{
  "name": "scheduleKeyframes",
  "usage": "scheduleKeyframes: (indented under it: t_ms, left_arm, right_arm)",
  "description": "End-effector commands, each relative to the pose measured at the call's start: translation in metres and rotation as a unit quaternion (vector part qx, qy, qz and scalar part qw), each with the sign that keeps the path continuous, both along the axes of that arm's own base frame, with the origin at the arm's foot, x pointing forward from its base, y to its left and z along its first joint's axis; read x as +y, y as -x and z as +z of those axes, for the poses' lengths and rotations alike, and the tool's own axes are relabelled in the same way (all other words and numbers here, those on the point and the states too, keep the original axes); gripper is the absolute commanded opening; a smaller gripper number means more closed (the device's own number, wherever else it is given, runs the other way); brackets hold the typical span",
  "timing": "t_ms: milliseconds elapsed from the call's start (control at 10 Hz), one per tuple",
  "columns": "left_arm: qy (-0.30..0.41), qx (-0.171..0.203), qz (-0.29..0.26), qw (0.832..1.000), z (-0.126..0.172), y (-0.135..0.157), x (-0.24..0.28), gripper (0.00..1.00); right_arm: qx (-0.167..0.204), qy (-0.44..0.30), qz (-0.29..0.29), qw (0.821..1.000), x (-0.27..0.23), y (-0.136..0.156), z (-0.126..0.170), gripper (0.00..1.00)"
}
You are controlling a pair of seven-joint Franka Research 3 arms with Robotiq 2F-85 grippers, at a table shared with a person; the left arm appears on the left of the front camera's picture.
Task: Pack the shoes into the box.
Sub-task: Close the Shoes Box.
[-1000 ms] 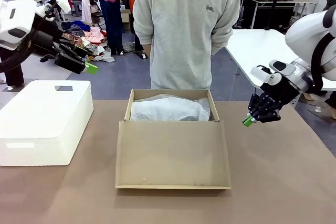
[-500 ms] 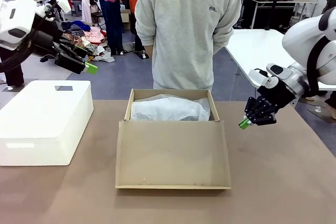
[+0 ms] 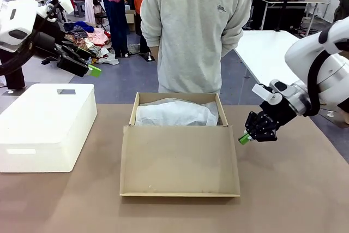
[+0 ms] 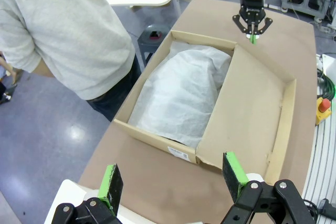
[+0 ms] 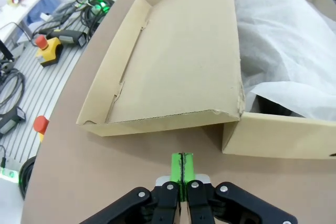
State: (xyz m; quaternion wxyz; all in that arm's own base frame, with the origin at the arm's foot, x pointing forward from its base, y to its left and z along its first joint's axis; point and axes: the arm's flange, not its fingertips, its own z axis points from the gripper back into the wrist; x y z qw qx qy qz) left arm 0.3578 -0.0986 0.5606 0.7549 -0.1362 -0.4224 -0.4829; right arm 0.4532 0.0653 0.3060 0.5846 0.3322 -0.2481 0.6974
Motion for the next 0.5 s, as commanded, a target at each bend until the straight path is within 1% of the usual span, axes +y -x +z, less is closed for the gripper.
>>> scheduleKeyframes:
  t_ms: [0,400]
  left_arm:
    - [0.004,0.0,-0.006,1.0,-0.001,-0.001,0.001,1.0]
    - [0.004,0.0,-0.006,1.0,-0.001,-0.001,0.001,1.0]
  right_arm:
    - [-0.015,-0.036,0.017,0.999,-0.001,0.001,-0.015,0.02]
    - [-0.013,-0.062,0.036,0.997,0.009,0.0,-0.036,0.02]
